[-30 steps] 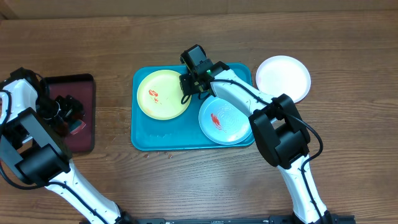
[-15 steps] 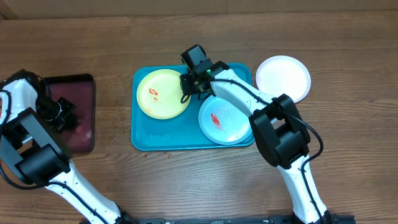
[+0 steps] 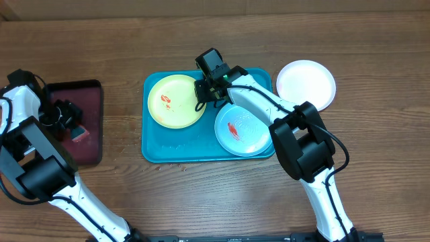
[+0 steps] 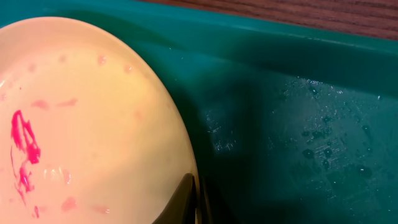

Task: Clean dirty plates on tray and stack at the side
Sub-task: 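Grip the yellow plate rim with the right gripper and hold it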

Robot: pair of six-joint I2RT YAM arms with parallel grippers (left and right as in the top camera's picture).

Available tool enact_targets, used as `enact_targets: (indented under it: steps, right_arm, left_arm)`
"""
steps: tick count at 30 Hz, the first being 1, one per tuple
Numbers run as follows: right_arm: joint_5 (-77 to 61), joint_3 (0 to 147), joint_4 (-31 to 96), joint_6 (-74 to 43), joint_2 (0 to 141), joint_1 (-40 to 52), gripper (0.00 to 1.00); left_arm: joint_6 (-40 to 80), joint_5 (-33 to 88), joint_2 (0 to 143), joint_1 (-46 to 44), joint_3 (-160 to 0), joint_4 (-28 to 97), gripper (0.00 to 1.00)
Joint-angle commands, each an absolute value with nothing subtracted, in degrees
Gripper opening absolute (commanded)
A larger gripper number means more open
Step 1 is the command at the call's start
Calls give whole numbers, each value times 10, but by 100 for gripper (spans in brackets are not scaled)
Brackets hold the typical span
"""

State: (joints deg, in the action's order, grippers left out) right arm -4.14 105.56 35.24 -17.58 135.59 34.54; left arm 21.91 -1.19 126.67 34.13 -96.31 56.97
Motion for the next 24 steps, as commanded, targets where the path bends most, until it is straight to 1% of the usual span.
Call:
enact_targets:
  steps: [1, 2, 3, 5, 6, 7, 8, 11, 12, 13, 14, 15, 24]
  right_arm:
    - [-22, 1049, 366, -177, 1368, 344, 4]
    - [-23, 1049, 365, -177, 1368, 345, 4]
    - [-22, 1048, 363, -177, 1368, 345, 4]
    - [-22, 1048, 360, -177, 1368, 345, 4]
    - [-22, 1046, 356, -177, 1368, 345, 4]
    - [-22, 1044, 352, -177, 1368, 345, 4]
    - [-22, 1042, 348, -177, 1368, 345, 4]
    - [-22, 1033, 341, -177, 1368, 345, 4]
    - [-22, 1032, 339, -177, 1368, 345, 4]
    - [-22, 1031, 338, -177, 1368, 345, 4]
    - [-22, 1031, 338, -177, 1368, 345, 4]
    - [-22, 1031, 336, -177, 1368, 345, 4]
    - [-22, 1031, 333, -177, 1368, 345, 4]
  left_arm:
    - [194, -32, 1278, 337, -976, 560, 63]
    - [192, -32, 1278, 337, -976, 555, 52]
    - [192, -32, 1278, 337, -976, 550, 45]
    - [192, -32, 1278, 337, -976, 542, 35]
    - [193, -31, 1278, 337, -976, 539, 27]
    - [193, -32, 1278, 337, -976, 536, 11]
    - [193, -32, 1278, 337, -976, 535, 5]
    - [193, -32, 1278, 337, -976, 535, 5]
    - [193, -32, 1278, 337, -976, 535, 9]
    - [193, -32, 1278, 337, -976, 537, 32]
    - [193, -31, 1278, 337, -976, 539, 68]
    - [193, -31, 1278, 337, -976, 542, 100]
    - [192, -32, 1278, 337, -976, 552, 100]
